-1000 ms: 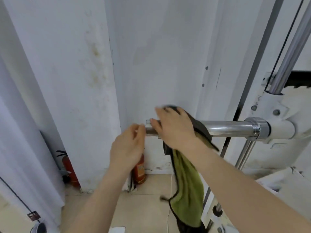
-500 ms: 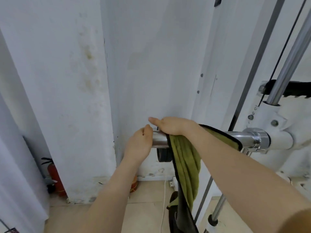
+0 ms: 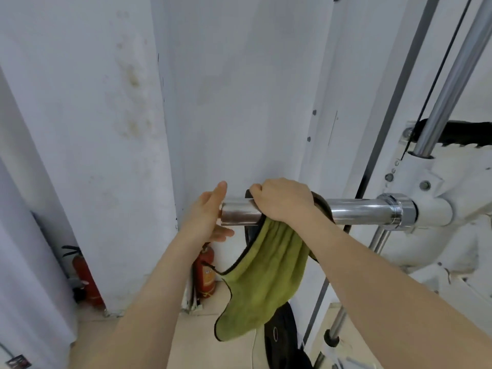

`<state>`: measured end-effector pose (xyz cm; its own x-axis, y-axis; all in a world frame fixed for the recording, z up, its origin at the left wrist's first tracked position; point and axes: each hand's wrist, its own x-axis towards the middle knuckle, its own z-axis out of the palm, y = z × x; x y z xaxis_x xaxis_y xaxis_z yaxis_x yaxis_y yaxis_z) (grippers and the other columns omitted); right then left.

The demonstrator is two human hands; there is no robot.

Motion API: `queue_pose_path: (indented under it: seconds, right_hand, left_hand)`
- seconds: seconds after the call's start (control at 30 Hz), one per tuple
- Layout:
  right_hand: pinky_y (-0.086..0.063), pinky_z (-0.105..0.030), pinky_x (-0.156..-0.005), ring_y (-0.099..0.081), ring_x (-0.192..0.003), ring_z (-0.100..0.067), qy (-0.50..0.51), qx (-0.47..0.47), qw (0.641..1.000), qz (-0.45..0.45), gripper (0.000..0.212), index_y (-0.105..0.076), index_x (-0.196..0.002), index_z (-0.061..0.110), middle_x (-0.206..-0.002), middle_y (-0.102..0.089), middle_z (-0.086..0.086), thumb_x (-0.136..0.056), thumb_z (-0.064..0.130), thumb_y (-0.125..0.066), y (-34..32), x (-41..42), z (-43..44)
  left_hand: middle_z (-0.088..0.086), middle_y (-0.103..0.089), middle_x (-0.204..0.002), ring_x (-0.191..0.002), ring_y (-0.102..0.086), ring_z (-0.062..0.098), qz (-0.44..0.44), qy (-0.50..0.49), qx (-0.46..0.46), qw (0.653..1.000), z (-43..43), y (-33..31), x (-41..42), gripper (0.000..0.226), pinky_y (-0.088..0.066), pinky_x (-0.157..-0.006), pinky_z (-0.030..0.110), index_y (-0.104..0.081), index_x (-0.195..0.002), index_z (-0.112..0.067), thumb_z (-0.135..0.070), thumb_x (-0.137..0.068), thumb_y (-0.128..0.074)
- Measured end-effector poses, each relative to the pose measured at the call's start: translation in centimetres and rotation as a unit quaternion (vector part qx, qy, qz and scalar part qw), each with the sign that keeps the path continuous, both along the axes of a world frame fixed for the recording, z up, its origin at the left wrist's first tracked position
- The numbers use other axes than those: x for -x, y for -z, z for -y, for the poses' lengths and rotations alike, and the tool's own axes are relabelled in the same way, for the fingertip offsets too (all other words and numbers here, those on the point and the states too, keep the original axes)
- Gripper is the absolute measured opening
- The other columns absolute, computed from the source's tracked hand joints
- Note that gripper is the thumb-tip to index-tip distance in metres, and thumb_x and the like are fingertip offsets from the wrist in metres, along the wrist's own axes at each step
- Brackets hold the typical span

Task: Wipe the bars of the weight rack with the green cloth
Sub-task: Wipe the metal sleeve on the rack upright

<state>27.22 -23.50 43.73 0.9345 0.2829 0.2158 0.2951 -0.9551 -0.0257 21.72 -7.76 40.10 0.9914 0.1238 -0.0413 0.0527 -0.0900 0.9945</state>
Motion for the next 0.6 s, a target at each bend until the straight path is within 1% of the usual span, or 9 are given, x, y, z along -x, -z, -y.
queue_pose_path:
  seconds: [0.03, 0.1, 0.23, 0.33, 0.4, 0.43, 0.5, 0.53, 0.6]
  right_hand:
    - [-0.030, -0.031, -0.055, -0.052, -0.072, -0.022, -0.014, 0.004, 1.000, 0.027, 0.041, -0.056, -0.078, 0.017, -0.072, -0.051, 0.002, -0.096, 0.038, -0.026, 0.4, 0.3, 0.0]
    - [-0.033, -0.032, -0.056, -0.052, -0.068, -0.022, -0.041, 0.005, 0.996, 0.077, 0.043, -0.056, -0.073, 0.018, -0.069, -0.053, 0.001, -0.096, 0.041, -0.027, 0.8, 1.0, 0.6]
    - [-0.037, -0.032, -0.060, -0.050, -0.065, -0.019, 0.012, 0.006, 0.999, 0.040, 0.045, -0.050, -0.067, 0.018, -0.068, -0.052, 0.000, -0.097, 0.043, -0.029, 0.2, 1.0, 5.2]
    - [-0.038, -0.030, -0.062, -0.049, -0.066, -0.017, 0.113, 0.000, 0.993, -0.019, 0.043, -0.046, -0.068, 0.016, -0.072, -0.054, -0.003, -0.098, 0.038, -0.026, -0.9, 0.6, 9.7]
    - [-0.038, -0.030, -0.063, -0.048, -0.066, -0.018, 0.113, 0.020, 0.993, -0.019, 0.038, -0.044, -0.071, 0.015, -0.074, -0.052, -0.003, -0.099, 0.032, -0.026, -1.1, 0.6, 9.8]
    - [-0.036, -0.030, -0.060, -0.047, -0.066, -0.018, 0.089, 0.039, 0.995, -0.006, 0.035, -0.043, -0.073, 0.015, -0.074, -0.050, -0.001, -0.099, 0.030, -0.025, -1.0, 0.7, 8.7]
    - [-0.033, -0.031, -0.060, -0.045, -0.068, -0.021, 0.026, 0.066, 0.997, 0.036, 0.028, -0.039, -0.076, 0.018, -0.076, -0.046, 0.001, -0.099, 0.028, -0.027, -0.4, 1.1, 4.6]
    - [-0.033, -0.032, -0.062, -0.044, -0.070, -0.024, -0.007, 0.067, 0.996, 0.060, 0.027, -0.038, -0.074, 0.020, -0.076, -0.045, 0.001, -0.099, 0.027, -0.029, 0.0, 1.4, 2.3]
    - [-0.032, -0.033, -0.062, -0.044, -0.069, -0.025, -0.056, 0.051, 0.992, 0.105, 0.034, -0.035, -0.068, 0.018, -0.071, -0.044, 0.003, -0.099, 0.028, -0.028, 0.6, 2.1, -1.3]
  left_hand:
    - [0.007, -0.071, -0.084, -0.051, -0.060, 0.017, -0.026, 0.024, -0.077, 0.996, 0.1, -0.4, -0.2, 0.061, -0.047, -0.050, 0.025, -0.061, -0.106, -0.018, -0.070, -0.089, -0.034]
    - [0.006, -0.064, -0.069, -0.044, -0.043, 0.012, -0.024, 0.058, -0.119, 0.991, 0.1, -0.4, -0.4, 0.062, -0.033, -0.043, 0.021, -0.061, -0.101, -0.018, -0.072, -0.088, -0.033]
    - [0.002, -0.060, -0.100, -0.082, -0.055, 0.017, 0.091, 0.132, -0.035, 0.986, -1.3, 1.7, 0.0, 0.014, -0.047, -0.072, 0.027, -0.060, -0.107, -0.032, -0.036, -0.096, -0.054]
    - [-0.008, -0.060, -0.125, -0.118, -0.054, 0.017, 0.170, 0.156, -0.023, 0.973, -2.5, 2.6, 0.4, 0.041, -0.044, -0.097, 0.037, -0.069, -0.101, -0.030, 0.006, -0.086, -0.058]
    - [-0.002, -0.060, -0.126, -0.115, -0.059, 0.024, 0.127, 0.137, 0.074, 0.980, -2.3, 1.9, 0.6, 0.026, -0.046, -0.100, 0.042, -0.068, -0.109, -0.030, -0.019, -0.086, -0.064]
    - [0.002, -0.061, -0.124, -0.105, -0.066, 0.025, 0.081, 0.109, 0.087, 0.987, -1.7, 1.4, 0.3, 0.033, -0.051, -0.095, 0.042, -0.062, -0.118, -0.034, -0.044, -0.086, -0.063]
    - [0.005, -0.068, -0.107, -0.070, -0.070, 0.018, 0.001, 0.074, -0.023, 0.997, -0.3, 0.2, 0.1, 0.054, -0.056, -0.071, 0.031, -0.056, -0.122, -0.031, -0.069, -0.086, -0.044]
    - [0.005, -0.070, -0.094, -0.055, -0.061, 0.015, -0.007, 0.065, -0.060, 0.996, 0.4, 0.2, -0.1, 0.054, -0.049, -0.056, 0.026, -0.056, -0.117, -0.024, -0.068, -0.090, -0.038]
    - [0.008, -0.066, -0.080, -0.058, -0.046, 0.019, 0.028, 0.071, -0.025, 0.997, 0.8, 0.7, -0.3, 0.045, -0.033, -0.048, 0.023, -0.058, -0.112, -0.014, -0.053, -0.097, -0.041]
